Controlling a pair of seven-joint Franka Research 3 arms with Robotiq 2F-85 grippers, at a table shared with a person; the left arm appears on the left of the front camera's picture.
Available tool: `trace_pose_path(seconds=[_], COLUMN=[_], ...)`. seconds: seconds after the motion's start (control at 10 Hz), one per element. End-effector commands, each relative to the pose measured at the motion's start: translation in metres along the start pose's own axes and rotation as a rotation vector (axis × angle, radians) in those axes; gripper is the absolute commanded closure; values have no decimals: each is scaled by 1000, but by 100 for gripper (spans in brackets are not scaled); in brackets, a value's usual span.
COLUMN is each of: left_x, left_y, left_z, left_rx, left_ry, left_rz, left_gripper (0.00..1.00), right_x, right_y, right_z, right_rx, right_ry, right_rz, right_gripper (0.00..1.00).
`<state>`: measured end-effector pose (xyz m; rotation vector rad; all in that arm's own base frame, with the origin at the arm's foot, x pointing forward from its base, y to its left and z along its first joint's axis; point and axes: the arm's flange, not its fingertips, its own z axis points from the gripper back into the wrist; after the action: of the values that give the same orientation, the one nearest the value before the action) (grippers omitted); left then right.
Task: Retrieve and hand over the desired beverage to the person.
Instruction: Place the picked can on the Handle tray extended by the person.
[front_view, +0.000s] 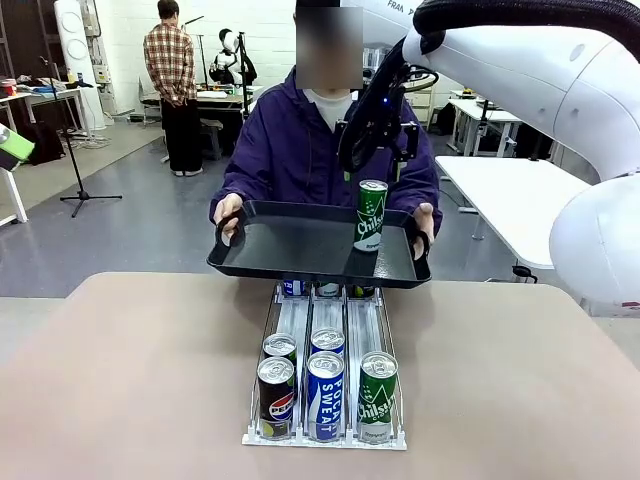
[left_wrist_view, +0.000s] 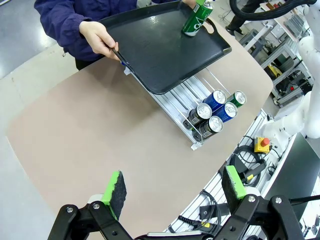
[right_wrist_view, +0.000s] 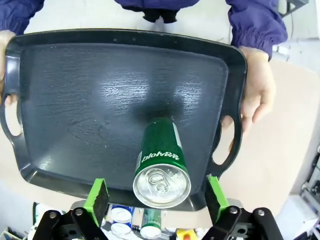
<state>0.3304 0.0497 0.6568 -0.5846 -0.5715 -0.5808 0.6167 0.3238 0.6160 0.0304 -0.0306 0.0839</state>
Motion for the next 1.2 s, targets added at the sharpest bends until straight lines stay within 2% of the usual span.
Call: trace_pose_path(seconds=[0.0, 0.2, 0.4, 0.6, 0.8, 1.1], left_x=[0, 0, 0, 0, 0, 0], left_y=[1, 1, 1, 1, 1, 1], left_z=[2, 2, 2, 2, 2, 2], left_rx=[-7, -7, -7, -7, -7, -7], left_ry=[-5, -5, -5, -5, -5, -5], left_rz=[-13, -13, -13, -13, -13, -13], left_gripper=[0, 0, 0, 0, 0, 0], right_x=[17, -29, -110, -172, -214, -236], right_y=[7, -7, -40, -72, -92, -126], right_z=[23, 53, 81, 84, 64, 54], right_rx=[38, 63, 138, 164, 163, 147], right_ry=[-2, -59, -162, -221, -199, -188], right_rz=[22, 10, 23, 4, 27, 35], right_gripper=[0, 0, 0, 0, 0, 0])
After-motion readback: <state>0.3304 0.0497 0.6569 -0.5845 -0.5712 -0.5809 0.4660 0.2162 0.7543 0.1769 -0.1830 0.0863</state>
